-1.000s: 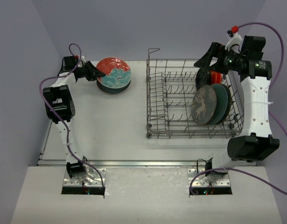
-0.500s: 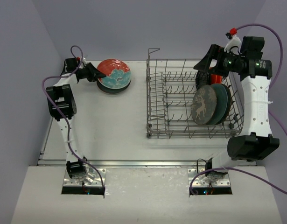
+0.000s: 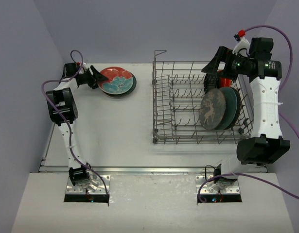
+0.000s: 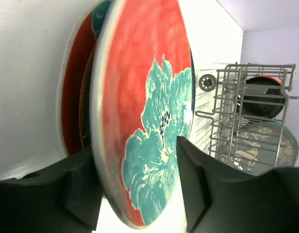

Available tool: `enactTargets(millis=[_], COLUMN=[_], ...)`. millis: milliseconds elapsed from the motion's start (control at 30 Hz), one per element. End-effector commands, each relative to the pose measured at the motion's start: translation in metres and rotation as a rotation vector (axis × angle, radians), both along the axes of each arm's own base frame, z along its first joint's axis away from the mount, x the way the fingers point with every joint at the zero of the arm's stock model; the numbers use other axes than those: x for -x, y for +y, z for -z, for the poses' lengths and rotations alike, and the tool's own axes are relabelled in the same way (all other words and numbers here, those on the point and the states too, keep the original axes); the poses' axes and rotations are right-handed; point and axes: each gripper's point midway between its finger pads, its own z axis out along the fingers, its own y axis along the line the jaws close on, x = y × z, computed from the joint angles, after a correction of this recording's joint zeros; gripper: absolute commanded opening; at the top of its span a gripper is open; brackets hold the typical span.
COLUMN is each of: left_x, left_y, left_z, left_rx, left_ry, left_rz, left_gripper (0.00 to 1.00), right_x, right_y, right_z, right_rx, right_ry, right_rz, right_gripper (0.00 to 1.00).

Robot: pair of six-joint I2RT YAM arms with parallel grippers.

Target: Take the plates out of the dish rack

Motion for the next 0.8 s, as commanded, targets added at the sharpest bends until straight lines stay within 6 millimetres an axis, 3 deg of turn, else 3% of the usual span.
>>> enactTargets(millis=[0, 100, 233, 467, 767], left_x=[-0.011, -0.015, -0.011, 0.006, 0.022], left_y=[0.011, 0.027, 0.041, 0.048, 0.016], left_z=[-0.046, -0.043, -0.044, -0.039, -0.058], left_rx=[-0.124, -0.308, -0.588, -0.875, -0.941], left_ry=[-0.149, -0.135, -0.125, -0.059, -0.169], left_rz=[0.033, -0.020, -0.058, -0.078, 0.037], left_gripper=[0.73, 0.81, 0.85, 0.93, 0.98], right_x=[-0.008, -0.011, -0.014, -0.019, -0.013], right_y=[-0.007, -0.016, -0.027, -0.041, -0.068], right_z=[-0.009, -0.001, 0.009, 0.019, 0.034], right_rx=[0.035, 0.081, 0.134, 0.206, 0.383], right_ry=[-0.041, -0.025, -0.006, 0.010, 0.017], right_rz=[0.019, 0.053, 0.090, 0.121, 0.147], right_gripper=[0.99, 0.99, 0.99, 0.99, 0.99])
